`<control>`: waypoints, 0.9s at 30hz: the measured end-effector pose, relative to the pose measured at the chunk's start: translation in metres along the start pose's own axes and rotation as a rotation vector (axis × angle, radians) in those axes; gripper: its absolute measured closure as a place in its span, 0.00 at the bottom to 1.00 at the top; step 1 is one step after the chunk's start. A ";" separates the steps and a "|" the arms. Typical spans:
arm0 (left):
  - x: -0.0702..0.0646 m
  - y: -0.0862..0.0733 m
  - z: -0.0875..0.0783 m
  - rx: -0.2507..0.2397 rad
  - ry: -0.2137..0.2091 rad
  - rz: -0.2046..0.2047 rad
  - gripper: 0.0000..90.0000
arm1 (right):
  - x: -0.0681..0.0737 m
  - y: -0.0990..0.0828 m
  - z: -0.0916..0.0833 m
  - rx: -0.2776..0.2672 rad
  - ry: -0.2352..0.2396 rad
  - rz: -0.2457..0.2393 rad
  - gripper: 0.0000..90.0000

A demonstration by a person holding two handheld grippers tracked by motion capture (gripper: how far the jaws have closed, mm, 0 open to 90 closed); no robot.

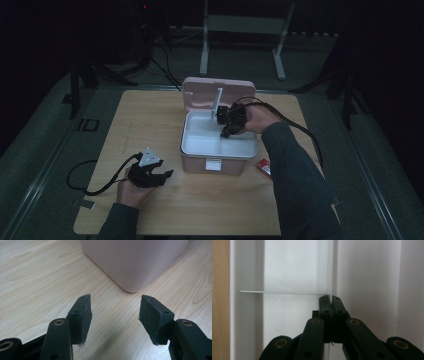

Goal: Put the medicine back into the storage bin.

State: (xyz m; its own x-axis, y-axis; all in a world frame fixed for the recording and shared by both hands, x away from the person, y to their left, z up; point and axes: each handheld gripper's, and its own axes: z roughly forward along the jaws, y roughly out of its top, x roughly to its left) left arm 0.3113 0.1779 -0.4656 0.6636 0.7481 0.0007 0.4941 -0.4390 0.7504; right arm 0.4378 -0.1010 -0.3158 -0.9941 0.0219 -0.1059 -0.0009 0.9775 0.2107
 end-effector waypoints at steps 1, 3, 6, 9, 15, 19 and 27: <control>0.000 0.000 0.000 0.000 0.000 0.000 0.48 | 0.001 -0.003 -0.002 -0.010 0.002 -0.002 1.00; 0.000 0.000 0.000 -0.001 0.001 0.000 0.48 | 0.005 -0.011 -0.007 -0.028 0.002 0.002 1.00; 0.000 0.000 0.000 -0.001 0.000 0.000 0.48 | 0.008 -0.025 -0.012 -0.047 -0.002 0.016 1.00; 0.000 0.000 0.001 0.002 0.000 0.003 0.48 | 0.009 -0.041 -0.015 -0.047 -0.022 0.038 0.99; 0.001 0.000 0.002 0.009 -0.001 0.006 0.48 | 0.015 -0.081 -0.019 -0.048 -0.032 0.091 0.99; 0.000 0.000 0.003 0.010 -0.001 0.006 0.48 | 0.021 -0.111 -0.024 -0.051 -0.040 0.134 0.99; 0.000 0.000 0.004 0.019 -0.003 0.012 0.48 | 0.025 -0.175 -0.036 -0.051 -0.058 0.259 0.99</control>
State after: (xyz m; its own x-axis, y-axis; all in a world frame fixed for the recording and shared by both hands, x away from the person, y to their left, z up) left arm 0.3134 0.1757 -0.4682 0.6713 0.7412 0.0070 0.4970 -0.4570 0.7377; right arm 0.4087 -0.2788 -0.3205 -0.9540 0.2836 -0.0973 0.2460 0.9258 0.2869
